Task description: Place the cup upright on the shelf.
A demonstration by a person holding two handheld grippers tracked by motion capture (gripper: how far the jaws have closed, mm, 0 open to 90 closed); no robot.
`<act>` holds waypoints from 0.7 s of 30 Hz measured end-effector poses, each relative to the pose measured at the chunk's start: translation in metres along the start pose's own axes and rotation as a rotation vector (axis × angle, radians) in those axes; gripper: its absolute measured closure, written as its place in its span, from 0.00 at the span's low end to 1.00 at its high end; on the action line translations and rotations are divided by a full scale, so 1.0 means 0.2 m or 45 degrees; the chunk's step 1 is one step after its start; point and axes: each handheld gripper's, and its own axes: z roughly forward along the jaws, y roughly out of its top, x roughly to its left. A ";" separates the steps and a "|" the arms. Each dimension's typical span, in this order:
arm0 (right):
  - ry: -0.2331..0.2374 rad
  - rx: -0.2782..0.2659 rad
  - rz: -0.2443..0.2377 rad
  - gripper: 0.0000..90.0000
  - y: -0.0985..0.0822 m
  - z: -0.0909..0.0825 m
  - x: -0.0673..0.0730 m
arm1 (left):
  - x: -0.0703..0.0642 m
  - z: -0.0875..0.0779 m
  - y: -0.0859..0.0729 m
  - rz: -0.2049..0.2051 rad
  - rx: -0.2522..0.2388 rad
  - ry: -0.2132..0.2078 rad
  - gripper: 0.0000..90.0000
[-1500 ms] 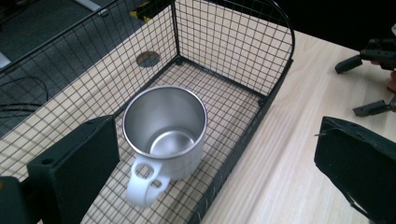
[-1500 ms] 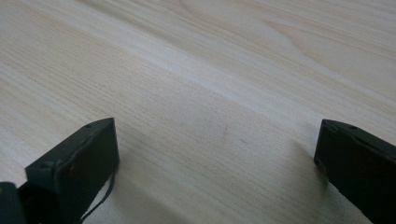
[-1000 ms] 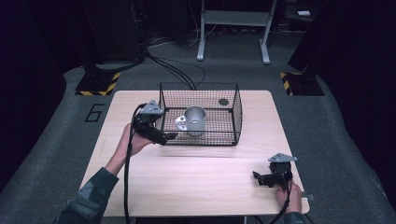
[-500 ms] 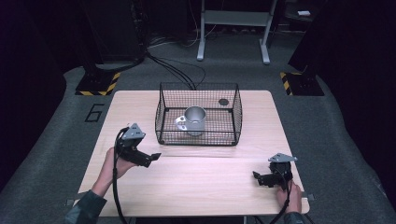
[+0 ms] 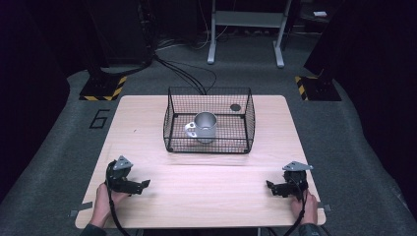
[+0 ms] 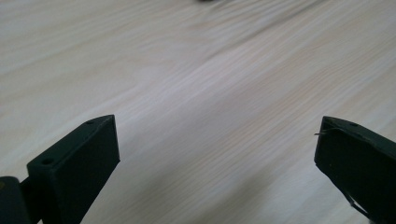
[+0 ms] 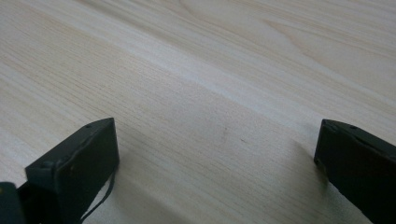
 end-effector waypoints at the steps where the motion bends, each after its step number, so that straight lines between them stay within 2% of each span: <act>1: 0.000 0.000 0.000 0.00 0.00 0.00 0.00 | 0.01 0.00 -0.02 -0.019 0.009 0.001 0.00; 3: 0.000 0.000 0.000 0.00 0.00 0.00 0.00 | 0.03 0.02 -0.06 -0.043 0.012 0.042 0.00; 5: 0.000 0.000 -0.001 0.00 0.00 0.00 0.00 | 0.04 0.03 -0.09 -0.065 0.022 0.061 0.00; 6: 0.000 0.000 0.000 0.00 0.00 0.00 0.00 | 0.05 0.04 -0.10 -0.065 0.012 0.067 0.00; 7: 0.000 0.000 0.000 0.00 0.00 0.00 0.00 | 0.05 0.05 -0.12 -0.088 -0.010 0.082 0.00; 8: 0.000 0.000 0.000 0.00 0.00 0.00 0.00 | 0.05 0.05 -0.13 -0.088 -0.023 0.095 0.00; 10: 0.000 0.000 0.000 0.00 0.00 0.00 0.00 | 0.04 0.05 -0.13 -0.057 -0.022 0.129 0.00; 13: 0.000 0.000 0.000 0.00 0.00 0.00 0.00 | 0.05 0.06 -0.13 -0.040 -0.025 0.141 0.00; 17: -0.004 0.004 0.000 0.00 0.00 0.00 0.00 | 0.05 0.05 -0.13 -0.049 -0.010 0.146 0.00; 18: -0.004 0.003 0.003 0.00 0.00 0.00 0.00 | 0.05 0.06 -0.13 -0.053 -0.029 0.157 0.00; 21: -0.008 0.001 0.002 0.00 0.00 0.00 0.00 | 0.05 0.06 -0.13 -0.052 -0.026 0.157 0.00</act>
